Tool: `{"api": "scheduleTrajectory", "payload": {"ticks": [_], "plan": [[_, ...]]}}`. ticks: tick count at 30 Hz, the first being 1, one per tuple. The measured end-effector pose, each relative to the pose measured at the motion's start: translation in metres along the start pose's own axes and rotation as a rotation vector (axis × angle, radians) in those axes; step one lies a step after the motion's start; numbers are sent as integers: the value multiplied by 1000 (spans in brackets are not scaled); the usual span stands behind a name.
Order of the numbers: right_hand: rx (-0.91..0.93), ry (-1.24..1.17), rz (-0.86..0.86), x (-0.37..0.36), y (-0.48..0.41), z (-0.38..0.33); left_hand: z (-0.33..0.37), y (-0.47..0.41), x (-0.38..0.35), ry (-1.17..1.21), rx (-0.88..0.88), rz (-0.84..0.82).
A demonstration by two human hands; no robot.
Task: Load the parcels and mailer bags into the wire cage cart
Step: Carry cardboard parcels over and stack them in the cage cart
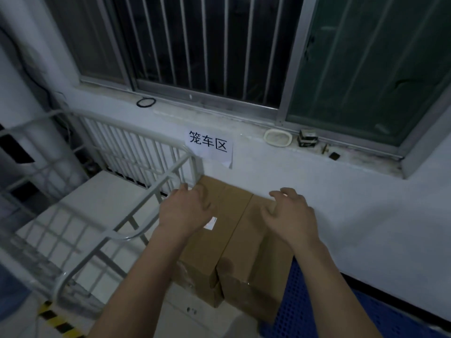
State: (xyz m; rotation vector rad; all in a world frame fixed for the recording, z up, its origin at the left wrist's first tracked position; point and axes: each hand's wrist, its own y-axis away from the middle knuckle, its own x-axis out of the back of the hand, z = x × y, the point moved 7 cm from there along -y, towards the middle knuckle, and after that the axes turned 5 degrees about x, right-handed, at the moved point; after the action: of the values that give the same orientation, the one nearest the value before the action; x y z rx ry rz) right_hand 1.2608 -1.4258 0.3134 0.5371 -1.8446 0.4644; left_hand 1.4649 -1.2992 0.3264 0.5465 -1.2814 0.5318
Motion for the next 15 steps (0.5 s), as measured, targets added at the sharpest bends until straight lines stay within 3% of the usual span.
{"api": "scheduleTrajectory", "payload": {"ticks": [6,15], "plan": [[17,60,73,11,-2,-19,-17,-6,10,-9,6,5],[-16,50,34,-6,-5,-69,-71,-15,17,-3,48,-31]]}}
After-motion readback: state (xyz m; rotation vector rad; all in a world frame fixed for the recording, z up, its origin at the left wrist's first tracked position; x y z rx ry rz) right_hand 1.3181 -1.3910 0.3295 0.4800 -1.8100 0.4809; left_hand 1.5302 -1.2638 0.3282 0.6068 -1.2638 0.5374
